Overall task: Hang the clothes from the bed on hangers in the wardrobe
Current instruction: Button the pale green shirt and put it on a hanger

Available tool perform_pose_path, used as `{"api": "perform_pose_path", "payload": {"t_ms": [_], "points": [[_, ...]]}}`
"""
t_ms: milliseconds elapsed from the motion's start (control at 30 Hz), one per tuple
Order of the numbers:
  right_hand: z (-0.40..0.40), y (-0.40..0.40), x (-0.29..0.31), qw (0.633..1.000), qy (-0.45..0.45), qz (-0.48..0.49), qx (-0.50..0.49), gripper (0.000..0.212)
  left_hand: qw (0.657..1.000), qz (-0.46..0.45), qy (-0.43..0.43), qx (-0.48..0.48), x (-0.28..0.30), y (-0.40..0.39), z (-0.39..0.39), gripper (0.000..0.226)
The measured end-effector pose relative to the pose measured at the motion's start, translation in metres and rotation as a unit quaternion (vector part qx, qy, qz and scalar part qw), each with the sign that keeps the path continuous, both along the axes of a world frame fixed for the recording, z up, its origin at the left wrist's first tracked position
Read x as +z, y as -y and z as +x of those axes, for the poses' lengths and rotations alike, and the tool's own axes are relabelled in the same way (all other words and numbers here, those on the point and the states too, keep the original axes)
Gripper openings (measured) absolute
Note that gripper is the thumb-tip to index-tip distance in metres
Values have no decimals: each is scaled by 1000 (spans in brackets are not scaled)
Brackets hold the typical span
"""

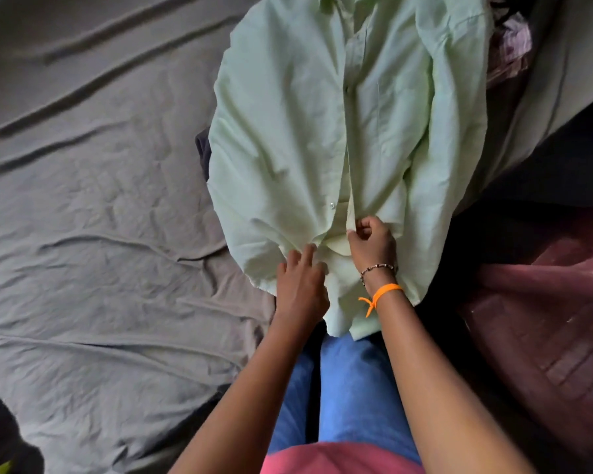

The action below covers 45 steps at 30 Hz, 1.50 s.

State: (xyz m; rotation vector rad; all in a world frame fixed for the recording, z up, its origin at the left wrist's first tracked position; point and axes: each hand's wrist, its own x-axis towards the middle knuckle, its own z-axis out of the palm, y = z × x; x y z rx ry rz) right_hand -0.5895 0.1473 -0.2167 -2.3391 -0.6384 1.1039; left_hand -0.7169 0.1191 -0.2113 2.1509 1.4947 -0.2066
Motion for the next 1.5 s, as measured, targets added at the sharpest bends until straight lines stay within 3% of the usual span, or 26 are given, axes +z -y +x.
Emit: {"api": "perform_pose_path", "payload": {"t_ms": [67,200,300,633,733,867,1067,1133,1233,1300,1400,1500], "points": [[1,2,-1,1000,9,22,-10,11,998,-44,36,28,2,-4,1,10],[2,5,0,995,30,87,-38,13,953,-8,206,221,1,-29,16,18],[3,2,-2,991,78,110,-6,13,934,10,247,258,-5,-57,34,21],[15,-20,-25,994,59,90,28,8,943,-29,180,280,-46,-89,59,17],[13,-23,-31,993,32,114,14,7,935,-46,217,277,-50,-98,54,10],[11,-25,-32,989,10,146,-29,9,883,-125,312,328,-30,-98,45,5],[4,-23,-19,984,-25,174,-39,3,792,-228,392,408,-9,-96,38,19],[2,-23,-16,983,-13,177,-49,3,806,-215,376,404,-5,-97,39,17],[-3,-24,-10,977,51,200,-53,8,883,-127,308,331,1,-99,40,8],[-7,-26,-8,973,82,213,-35,8,903,-86,295,301,4,-100,40,7],[-12,-28,-8,978,71,190,-47,7,902,-91,291,305,2,-101,38,11],[-11,-28,-13,984,19,163,-72,10,867,-153,321,349,-2,-102,33,17]]}}
